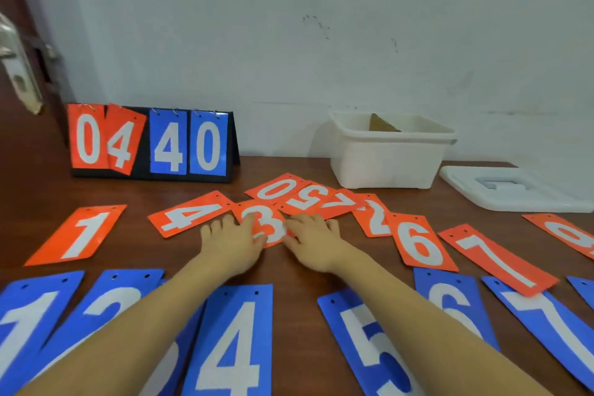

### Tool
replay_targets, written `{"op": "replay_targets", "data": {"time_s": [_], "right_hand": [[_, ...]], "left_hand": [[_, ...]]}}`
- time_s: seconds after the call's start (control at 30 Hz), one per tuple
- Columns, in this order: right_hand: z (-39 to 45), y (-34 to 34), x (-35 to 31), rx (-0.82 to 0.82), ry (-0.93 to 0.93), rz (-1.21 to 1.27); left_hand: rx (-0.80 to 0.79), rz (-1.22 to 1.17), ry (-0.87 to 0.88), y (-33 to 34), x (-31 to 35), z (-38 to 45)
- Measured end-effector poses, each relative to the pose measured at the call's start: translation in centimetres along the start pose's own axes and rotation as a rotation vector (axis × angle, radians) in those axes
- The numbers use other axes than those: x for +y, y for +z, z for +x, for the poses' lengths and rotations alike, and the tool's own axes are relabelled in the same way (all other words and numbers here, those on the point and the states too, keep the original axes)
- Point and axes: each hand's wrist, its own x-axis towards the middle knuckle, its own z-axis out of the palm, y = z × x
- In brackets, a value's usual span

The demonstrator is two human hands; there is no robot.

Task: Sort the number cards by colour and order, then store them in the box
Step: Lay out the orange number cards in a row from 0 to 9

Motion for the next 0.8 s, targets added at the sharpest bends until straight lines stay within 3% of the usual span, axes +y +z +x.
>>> {"op": "replay_targets", "data": {"time_s": [0.17,0.3,0.4,0.6,0.8], "right_hand": [[0.3,-1.0,-0.6,-0.021,-0.036,0.127],[1.1,-1.3,0.4,0.117,0.062,0.079],[1.6,-0.9,1.5,-0.035,0.174,-0.031],[-0.8,-1.4,1.2,0.036,0.044,-0.178],[-1.4,-1.8,1.3,0.135,0.001,-0.084]], "left_hand": [[0.005,-0.162,0.117,-0.4,-1.2,0.6],[-0.013,-0.110,0.065,-0.4,-1.4,1.0],[0.006,-0.074,0.095,-0.5,-1.9,0.9],[0.017,-0.076,0.006,-0.6,-1.8,0.5],[0.031,-0.140,0.035,-1.6,-1.7,0.2]]}}
